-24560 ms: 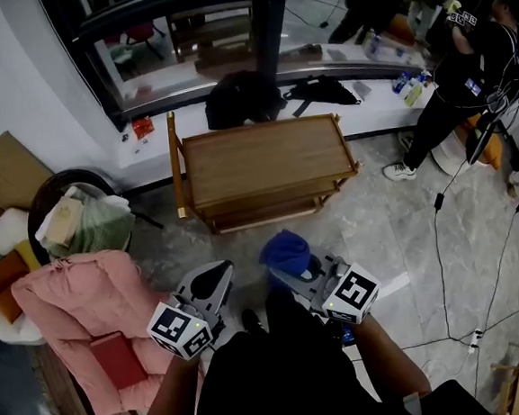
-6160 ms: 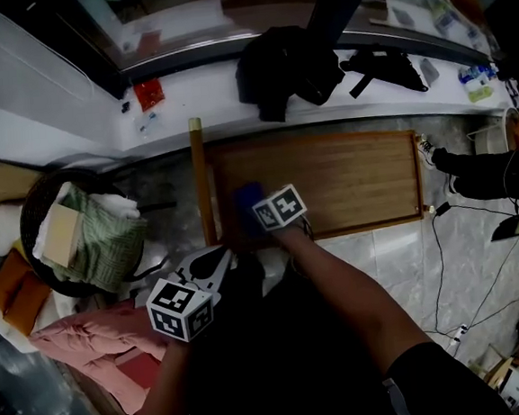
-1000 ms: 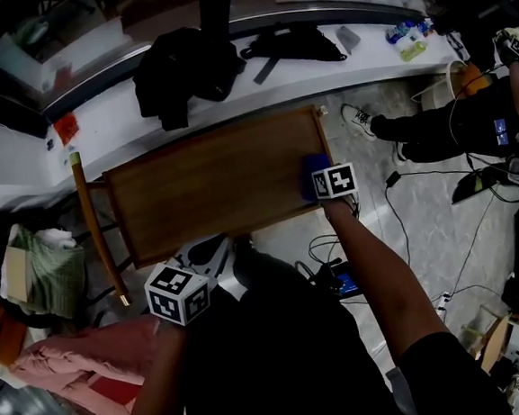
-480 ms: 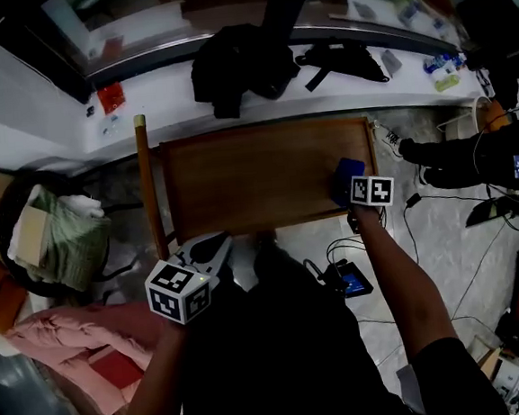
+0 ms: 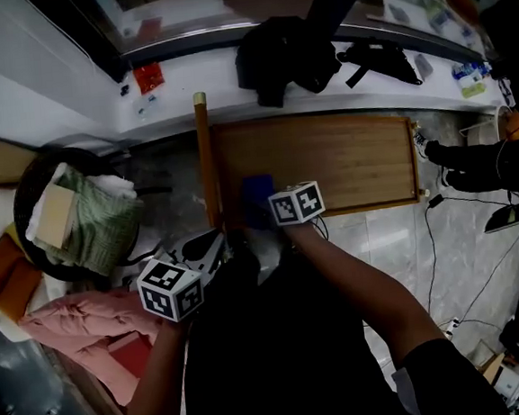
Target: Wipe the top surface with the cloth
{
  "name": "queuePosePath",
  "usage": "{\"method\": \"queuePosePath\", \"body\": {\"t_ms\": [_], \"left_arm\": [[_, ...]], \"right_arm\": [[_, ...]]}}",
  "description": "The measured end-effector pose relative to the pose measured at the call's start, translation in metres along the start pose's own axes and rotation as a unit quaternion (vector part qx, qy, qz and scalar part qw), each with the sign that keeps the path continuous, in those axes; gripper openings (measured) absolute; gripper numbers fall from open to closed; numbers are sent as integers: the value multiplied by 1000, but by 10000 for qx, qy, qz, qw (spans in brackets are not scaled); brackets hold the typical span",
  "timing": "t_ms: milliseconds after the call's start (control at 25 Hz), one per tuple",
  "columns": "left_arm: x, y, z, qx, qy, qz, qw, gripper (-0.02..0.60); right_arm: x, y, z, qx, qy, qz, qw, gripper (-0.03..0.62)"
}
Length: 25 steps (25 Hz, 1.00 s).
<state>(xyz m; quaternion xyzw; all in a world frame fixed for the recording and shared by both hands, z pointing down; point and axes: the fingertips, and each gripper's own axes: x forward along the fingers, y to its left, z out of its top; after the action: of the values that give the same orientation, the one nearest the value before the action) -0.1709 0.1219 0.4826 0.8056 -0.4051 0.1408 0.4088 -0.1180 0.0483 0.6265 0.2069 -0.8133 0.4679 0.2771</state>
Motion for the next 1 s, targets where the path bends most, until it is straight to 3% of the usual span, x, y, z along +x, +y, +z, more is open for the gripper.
{"method": "queuePosePath", "body": {"t_ms": [120,280,440,560,760,1000], "left_arm": [[-11,7,-8,-125,-34,11,9999,9],[-20,15,-18,-193,-18,74,9998,9],[-27,25,-24,-404,-122,223,9989,9],[-24,27,-23,-462,-150,307,9984,9],[-6,9,-14,-332,-143,297,9989,9],[31,-17,11,-220,-229,303,9990,9]], "right_arm": [[36,19,-11,-131,313,86,9994,55],[56,10,-34,-254,853,-271,9957,55],[62,5,-40,-620,1087,-339,9916,55],[61,3,-41,-563,1147,-272,9914,55],[40,-16,-49,-559,1400,-170,9884,55],[-29,-78,-59,-416,1554,-281,9866,55]]}}
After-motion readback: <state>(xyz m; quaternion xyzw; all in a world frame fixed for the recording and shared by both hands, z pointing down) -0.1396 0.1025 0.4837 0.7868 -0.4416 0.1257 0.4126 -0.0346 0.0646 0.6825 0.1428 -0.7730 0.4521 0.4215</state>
